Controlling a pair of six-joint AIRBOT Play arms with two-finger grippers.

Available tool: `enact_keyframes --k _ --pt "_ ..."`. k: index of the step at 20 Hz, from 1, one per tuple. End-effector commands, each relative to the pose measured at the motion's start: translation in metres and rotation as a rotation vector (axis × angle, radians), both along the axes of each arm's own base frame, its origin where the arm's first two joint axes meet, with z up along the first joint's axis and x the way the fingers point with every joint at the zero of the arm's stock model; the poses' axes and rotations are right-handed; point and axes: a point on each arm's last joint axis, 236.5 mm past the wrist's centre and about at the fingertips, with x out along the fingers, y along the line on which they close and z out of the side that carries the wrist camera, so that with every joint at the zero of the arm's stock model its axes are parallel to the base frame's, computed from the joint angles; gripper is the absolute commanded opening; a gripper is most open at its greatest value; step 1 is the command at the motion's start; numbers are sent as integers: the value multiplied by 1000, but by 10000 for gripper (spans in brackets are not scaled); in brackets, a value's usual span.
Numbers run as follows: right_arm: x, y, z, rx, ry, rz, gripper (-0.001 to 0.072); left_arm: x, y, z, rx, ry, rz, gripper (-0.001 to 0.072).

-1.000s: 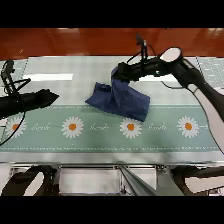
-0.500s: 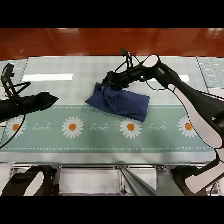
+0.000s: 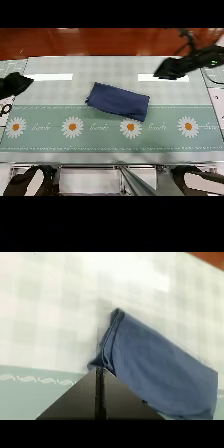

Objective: Fold the shirts.

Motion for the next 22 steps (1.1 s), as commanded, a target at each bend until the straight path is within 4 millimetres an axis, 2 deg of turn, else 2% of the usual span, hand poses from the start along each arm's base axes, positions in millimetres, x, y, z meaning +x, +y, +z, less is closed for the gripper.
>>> enact_keyframes --k 1,2,3,4,5,6,9,13,16,20,21,22 --pt "-50 -126 -15 -263 -54 -291 409 -20 -1 29 29 -52 -9 24" --pt "-62 -140 -34 -265 -59 -375 417 -27 -8 21 25 -38 -26 24" --pt "-77 -148 -60 -255 -35 -454 419 -34 -15 8 18 -17 -43 24" --pt "-90 -149 -88 -227 11 -508 419 -41 -23 -9 4 18 -64 24" --pt "-101 -141 -116 -168 71 -544 419 -49 -31 -28 -18 63 -80 24" --pt "-106 -127 -136 -97 117 -557 419 -57 -41 -47 -56 122 -94 24" --pt "-95 -78 -169 118 225 -546 418 -70 -77 -77 -162 193 -169 24" --pt "-65 -17 -196 298 342 -478 418 -63 -91 -92 -162 174 -180 24" --pt "-47 22 -208 319 380 -397 418 -61 -91 -98 -163 189 -178 24" --pt "-30 63 -208 322 395 -307 415 -60 -91 -104 -163 208 -178 23" --pt "-28 73 -205 322 390 -279 399 -59 -91 -104 -163 210 -175 24" --pt "-27 83 -199 323 381 -244 327 -58 -90 -105 -163 211 -173 24"
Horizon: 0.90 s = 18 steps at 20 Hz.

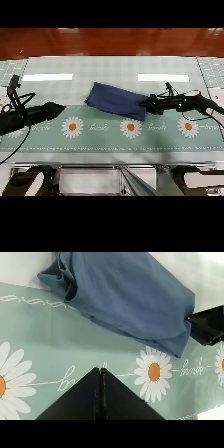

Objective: Fold the shirts.

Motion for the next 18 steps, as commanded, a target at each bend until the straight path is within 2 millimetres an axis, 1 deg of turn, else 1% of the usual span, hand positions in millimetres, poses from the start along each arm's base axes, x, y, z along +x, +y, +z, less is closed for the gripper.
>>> enact_keyframes --k 1,2,4,6,8,10,12,14,16,18 --pt "8 39 12 37 -26 89 191 4 1 -4 1 4 7 24" --pt "9 51 23 49 -67 147 33 5 1 -4 0 4 11 24" --pt "12 73 49 56 -141 252 30 7 2 -5 1 1 18 24" --pt "19 92 76 -8 -223 348 29 9 3 -4 1 -5 24 24" --pt "31 104 104 -114 -304 436 29 12 4 -3 2 -13 32 23" --pt "49 105 135 -238 -395 478 29 12 4 -3 1 -14 33 24" --pt "67 96 170 -312 -466 469 29 11 4 -3 -2 -12 34 24" --pt "82 76 204 -352 -505 437 29 11 4 -3 -2 -10 33 24" --pt "92 48 231 -373 -515 392 29 11 4 -3 -2 -10 33 24" --pt "96 11 251 -395 -491 339 29 11 3 -2 -6 -10 33 24"
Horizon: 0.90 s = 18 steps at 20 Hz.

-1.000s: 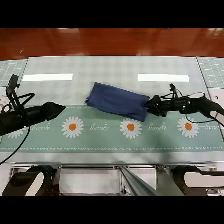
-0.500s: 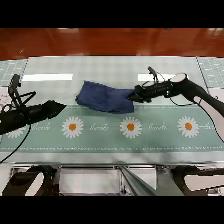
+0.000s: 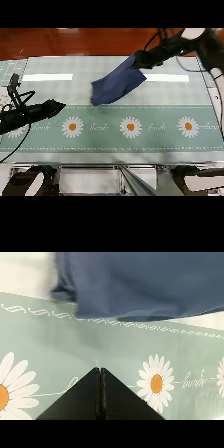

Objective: Fold the shirts.

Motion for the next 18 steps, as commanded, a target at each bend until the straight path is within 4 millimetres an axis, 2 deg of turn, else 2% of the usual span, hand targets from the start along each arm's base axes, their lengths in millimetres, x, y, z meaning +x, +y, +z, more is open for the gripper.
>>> enact_keyframes --k 1,5,8,11,14,16,18 --pt "4 -63 40 -55 10 -103 29 0 -1 1 -7 1 0 24" --pt "-1 -141 81 -58 2 -262 29 1 -1 1 -25 15 21 24" --pt "-17 -206 105 -64 -22 -401 29 1 -1 1 -27 16 23 24" --pt "-48 -272 124 -65 -13 -553 29 2 1 2 -13 0 17 24" --pt "-88 -338 132 -80 17 -729 28 16 11 8 5 -56 69 24" --pt "-119 -373 128 -81 71 -826 28 28 24 14 8 -88 122 24" --pt "-145 -399 122 -63 103 -928 28 36 39 17 12 -97 172 23"
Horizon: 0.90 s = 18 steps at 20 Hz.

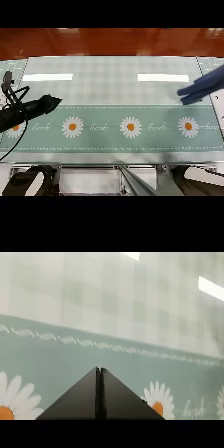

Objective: Fold the shirts.

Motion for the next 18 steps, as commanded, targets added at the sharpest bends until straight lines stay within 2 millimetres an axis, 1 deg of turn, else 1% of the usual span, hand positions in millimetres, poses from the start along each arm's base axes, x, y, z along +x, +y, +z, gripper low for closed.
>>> enact_keyframes --k 1,3,5,7,8,10,11,12,13,14,15,18 --pt "-58 -48 -10 48 63 -189 28 17 27 6 16 -35 89 24" --pt "-87 -59 -31 102 114 -282 28 23 42 8 38 -50 118 24" --pt "-125 -65 -62 146 208 -390 29 29 56 12 61 -77 151 24" --pt "-175 -68 -99 163 346 -520 29 35 68 18 82 -108 181 23" --pt "-205 -69 -118 158 440 -589 29 39 71 20 84 -117 193 23" --pt "-261 -62 -149 135 626 -687 30 44 72 22 83 -111 192 24" --pt "-283 -58 -159 127 706 -720 30 46 71 22 83 -110 187 24" --pt "-299 -52 -167 123 765 -742 30 49 69 23 92 -115 171 23" --pt "-312 -48 -173 112 820 -756 89 50 66 24 98 -118 157 23" --pt "-322 -46 -177 105 863 -773 337 52 62 25 103 -122 140 24" --pt "-324 -44 -179 107 875 -770 412 52 57 25 109 -124 119 23" --pt "-327 -45 -179 104 886 -775 413 55 40 16 109 -105 67 24"
